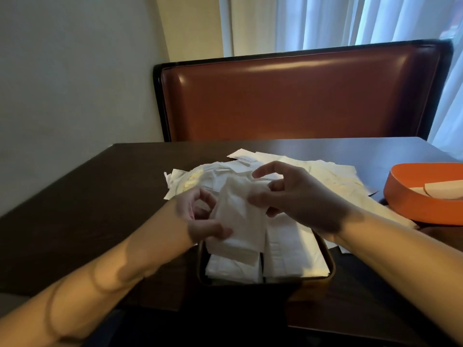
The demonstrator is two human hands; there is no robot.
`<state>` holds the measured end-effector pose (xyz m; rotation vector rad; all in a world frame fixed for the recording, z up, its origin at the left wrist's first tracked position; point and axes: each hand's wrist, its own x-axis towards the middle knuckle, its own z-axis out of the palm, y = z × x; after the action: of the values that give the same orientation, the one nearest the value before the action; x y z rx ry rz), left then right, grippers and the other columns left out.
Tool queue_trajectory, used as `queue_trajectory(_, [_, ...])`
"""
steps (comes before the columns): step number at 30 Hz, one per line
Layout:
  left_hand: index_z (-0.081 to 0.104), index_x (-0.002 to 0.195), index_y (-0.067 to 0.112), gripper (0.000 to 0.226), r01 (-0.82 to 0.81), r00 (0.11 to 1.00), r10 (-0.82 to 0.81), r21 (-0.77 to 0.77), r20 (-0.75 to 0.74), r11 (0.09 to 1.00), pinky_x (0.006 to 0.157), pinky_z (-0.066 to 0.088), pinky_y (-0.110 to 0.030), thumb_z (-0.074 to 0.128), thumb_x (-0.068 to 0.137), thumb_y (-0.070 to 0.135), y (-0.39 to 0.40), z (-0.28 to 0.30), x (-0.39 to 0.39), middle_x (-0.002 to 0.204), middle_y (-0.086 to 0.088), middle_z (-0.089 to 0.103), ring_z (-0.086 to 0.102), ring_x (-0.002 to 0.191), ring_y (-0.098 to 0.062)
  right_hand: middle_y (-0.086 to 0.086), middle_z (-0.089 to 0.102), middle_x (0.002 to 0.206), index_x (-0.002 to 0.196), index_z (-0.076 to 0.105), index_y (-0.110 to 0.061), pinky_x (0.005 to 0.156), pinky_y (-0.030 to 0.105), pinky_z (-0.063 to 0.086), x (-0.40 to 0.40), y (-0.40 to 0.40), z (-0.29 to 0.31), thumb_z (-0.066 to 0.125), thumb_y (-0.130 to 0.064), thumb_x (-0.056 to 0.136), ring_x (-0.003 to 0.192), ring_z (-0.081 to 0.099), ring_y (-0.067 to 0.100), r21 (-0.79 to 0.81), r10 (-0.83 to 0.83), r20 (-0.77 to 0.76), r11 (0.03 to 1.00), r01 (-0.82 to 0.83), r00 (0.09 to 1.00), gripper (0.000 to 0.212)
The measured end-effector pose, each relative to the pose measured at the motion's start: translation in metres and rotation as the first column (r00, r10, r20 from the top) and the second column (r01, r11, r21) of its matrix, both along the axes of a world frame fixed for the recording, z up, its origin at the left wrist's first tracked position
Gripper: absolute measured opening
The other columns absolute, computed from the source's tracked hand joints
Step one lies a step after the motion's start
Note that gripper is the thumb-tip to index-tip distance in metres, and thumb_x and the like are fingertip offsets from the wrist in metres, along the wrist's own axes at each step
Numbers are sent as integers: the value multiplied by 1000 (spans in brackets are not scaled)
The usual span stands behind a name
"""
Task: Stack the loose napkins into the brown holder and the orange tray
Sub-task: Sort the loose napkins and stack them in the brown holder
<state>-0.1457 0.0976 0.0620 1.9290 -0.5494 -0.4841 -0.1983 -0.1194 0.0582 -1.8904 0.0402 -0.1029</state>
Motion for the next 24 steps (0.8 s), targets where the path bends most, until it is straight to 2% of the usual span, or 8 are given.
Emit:
queue_trajectory(3, [52, 109, 18, 76, 29, 1000, -29, 60, -10, 998, 73, 58, -29, 91, 46, 35, 5, -3, -16, 91, -2, 76, 74, 81, -16, 8, 73, 85, 119, 57, -20, 76, 35, 59, 0, 8, -4, 78, -19, 84, 74, 70, 19, -32, 15, -47, 999, -17, 999, 41])
queue_trajectory(5, [49, 112, 30, 61, 19, 999, -23, 111, 42, 994, 76, 58, -30, 88, 66, 35, 8, -6, -23, 98, 2, 75, 73, 82, -13, 9, 73, 88, 120, 57, -22, 76, 38, 60, -2, 10, -5, 78, -20, 83, 74, 71, 20, -66, 28, -75, 997, -33, 997, 43])
queue_trajectory(7, [45, 115, 40, 51, 12, 995, -30, 168, 100, 986, 73, 55, -24, 80, 79, 33, 10, -10, -26, 101, 10, 73, 71, 78, -6, 11, 73, 89, 119, 56, -23, 78, 44, 58, -2, 11, -6, 79, -19, 83, 69, 69, 18, -109, 21, -95, 994, -31, 995, 43])
queue_trajectory(10, [37, 123, 46, 60, -20, 966, -45, 249, 256, 968, 62, 44, -16, 77, 79, 38, 11, -14, -29, 98, 12, 67, 62, 70, 2, 13, 72, 93, 118, 57, -23, 77, 44, 59, 0, 11, -8, 81, -19, 80, 71, 70, 20, -148, 17, -99, 988, -32, 995, 45])
queue_trajectory(14, [33, 123, 59, 64, -106, 817, -89, 301, 570, 948, 83, 42, -24, 73, 73, 52, 13, -18, -24, 114, 35, 39, 44, 107, 3, -2, 67, 95, 113, 61, -24, 78, 37, 60, -1, 6, -8, 84, -34, 75, 81, 69, 15, -432, 18, 11, 902, -11, 1000, 45])
queue_trajectory(18, [53, 112, 50, 44, 76, 733, -296, 359, 613, 930, 96, 30, -15, 62, 70, 61, 12, -15, -8, 125, 32, 47, 37, 124, 10, -11, 64, 97, 107, 66, -22, 77, 29, 57, -6, 1, -4, 74, -46, 78, 86, 62, 4, -595, 178, 222, 803, -11, 959, 38])
queue_trajectory(21, [63, 108, 40, 38, 163, 672, -409, 416, 617, 895, 97, 27, -5, 70, 74, 55, 9, -10, 0, 121, 23, 59, 45, 120, 8, -14, 65, 101, 109, 69, -25, 81, 23, 54, -10, 6, -5, 67, -57, 78, 90, 60, 1, -689, 332, 146, 710, -145, 932, 45])
queue_trajectory(24, [65, 110, 35, 38, 204, 647, -473, 462, 598, 863, 100, 38, -25, 80, 76, 45, 5, -10, 8, 111, 18, 66, 57, 112, 0, -13, 64, 105, 114, 70, -27, 80, 22, 47, -10, 14, -12, 72, -57, 78, 89, 55, 2, -771, 352, 40, 606, -195, 935, 48])
